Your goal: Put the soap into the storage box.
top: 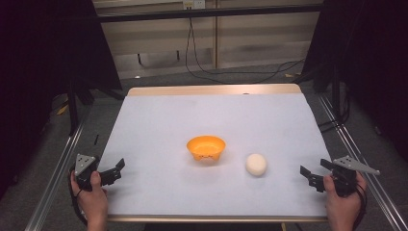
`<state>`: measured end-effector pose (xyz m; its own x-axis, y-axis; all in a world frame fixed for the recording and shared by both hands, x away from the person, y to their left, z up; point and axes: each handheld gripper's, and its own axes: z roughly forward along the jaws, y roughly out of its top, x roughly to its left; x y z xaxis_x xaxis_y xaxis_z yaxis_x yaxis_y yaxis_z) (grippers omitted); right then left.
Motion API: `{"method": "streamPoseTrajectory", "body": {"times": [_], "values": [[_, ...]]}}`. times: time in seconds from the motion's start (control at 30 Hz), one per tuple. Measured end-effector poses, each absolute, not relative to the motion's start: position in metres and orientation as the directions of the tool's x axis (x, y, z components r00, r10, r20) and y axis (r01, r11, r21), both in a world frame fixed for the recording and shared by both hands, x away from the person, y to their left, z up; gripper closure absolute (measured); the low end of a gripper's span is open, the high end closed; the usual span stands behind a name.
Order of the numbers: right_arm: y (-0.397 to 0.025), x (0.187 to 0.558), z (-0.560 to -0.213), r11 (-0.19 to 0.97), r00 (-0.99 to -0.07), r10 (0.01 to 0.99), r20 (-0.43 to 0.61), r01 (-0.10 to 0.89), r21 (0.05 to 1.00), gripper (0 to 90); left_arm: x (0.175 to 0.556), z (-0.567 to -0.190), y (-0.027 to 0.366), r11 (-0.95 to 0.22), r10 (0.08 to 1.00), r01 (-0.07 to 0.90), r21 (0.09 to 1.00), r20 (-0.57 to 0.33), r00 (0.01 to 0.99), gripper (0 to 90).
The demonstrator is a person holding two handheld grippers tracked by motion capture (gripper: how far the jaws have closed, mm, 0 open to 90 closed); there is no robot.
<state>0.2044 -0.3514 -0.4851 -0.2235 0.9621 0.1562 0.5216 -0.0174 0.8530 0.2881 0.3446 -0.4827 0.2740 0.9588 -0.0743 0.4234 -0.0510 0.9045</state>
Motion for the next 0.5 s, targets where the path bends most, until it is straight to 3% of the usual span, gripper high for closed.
{"method": "streamPoseTrajectory", "body": {"times": [0.07,0.3,0.5], "values": [[-0.352,0.204,-0.485,-0.023,-0.216,0.963,0.158,0.522,0.852,16.5,0.289,-0.483,0.345,-0.053,0.957,0.433,0.9,-0.078,0.278,1.4],[-0.344,0.203,-0.484,0.036,-0.203,0.975,0.087,0.533,0.845,18.3,0.289,-0.483,0.344,-0.053,0.956,0.427,0.903,-0.077,0.282,1.0],[-0.339,0.209,-0.483,0.059,-0.189,0.98,0.057,0.554,0.831,11.6,0.288,-0.482,0.345,-0.06,0.958,0.423,0.904,-0.067,0.279,0.7]]}}
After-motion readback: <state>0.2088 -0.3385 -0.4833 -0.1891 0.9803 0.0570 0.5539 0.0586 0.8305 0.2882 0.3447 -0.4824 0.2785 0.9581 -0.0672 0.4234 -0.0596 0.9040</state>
